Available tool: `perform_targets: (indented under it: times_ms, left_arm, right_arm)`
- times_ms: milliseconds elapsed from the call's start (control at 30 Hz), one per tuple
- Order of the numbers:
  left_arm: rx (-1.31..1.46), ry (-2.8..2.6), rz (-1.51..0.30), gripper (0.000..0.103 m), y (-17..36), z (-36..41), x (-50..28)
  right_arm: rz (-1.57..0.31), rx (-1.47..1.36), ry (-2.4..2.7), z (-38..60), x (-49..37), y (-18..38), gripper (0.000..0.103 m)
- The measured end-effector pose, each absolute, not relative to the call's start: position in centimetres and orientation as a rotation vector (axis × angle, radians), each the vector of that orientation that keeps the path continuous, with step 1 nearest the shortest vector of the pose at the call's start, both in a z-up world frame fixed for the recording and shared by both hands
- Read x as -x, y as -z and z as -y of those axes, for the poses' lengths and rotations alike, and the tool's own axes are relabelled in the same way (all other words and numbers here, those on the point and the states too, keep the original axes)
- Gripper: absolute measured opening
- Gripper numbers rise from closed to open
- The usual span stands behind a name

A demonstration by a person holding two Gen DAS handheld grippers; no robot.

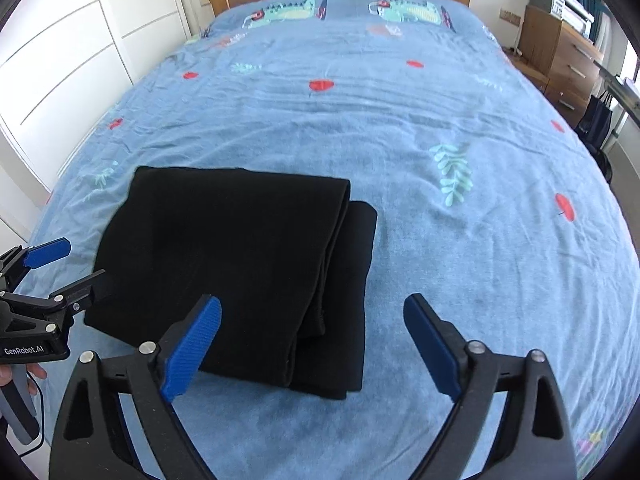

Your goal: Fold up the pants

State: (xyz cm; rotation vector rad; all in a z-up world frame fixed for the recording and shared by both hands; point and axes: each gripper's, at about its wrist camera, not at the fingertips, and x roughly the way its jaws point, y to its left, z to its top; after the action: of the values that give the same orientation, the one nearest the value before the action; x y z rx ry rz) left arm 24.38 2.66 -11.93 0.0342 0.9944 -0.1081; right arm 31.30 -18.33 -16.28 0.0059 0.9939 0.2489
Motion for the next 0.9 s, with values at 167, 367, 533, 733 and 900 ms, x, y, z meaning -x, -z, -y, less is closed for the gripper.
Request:
perform_targets:
  times_ms: [167, 367, 533, 733, 900]
  left_arm:
    - [-0.017, 0.113, -0.973, 0.102, 10.1, -1.9, -22.9]
    - [0.009, 0.118, -0.913, 0.102, 7.5, -1.3, -20.9]
    - [-0.003, 0.109, -0.877, 0.102, 6.3, -0.8, -18.8]
    - [-0.013, 0.111, -0.847, 0.101, 5.0, 0.0, -16.7]
    - [-0.002, 0.117, -0.836, 0.101, 4.3, 0.3, -15.8]
  right_arm:
    - [-0.941, -0.045, -0.232, 18.4, -29.1, 13.7, 0.103]
    - [-0.894, -0.066, -0.218, 18.3, -25.9, 10.9, 0.103]
    - [-0.875, -0.092, -0.209, 18.5, -23.5, 9.6, 0.103]
    - [-0.865, -0.079, -0.211, 18.4, -21.0, 8.4, 0.103]
    - [-0.861, -0.057, -0.215, 18.1, -19.4, 8.0, 0.103]
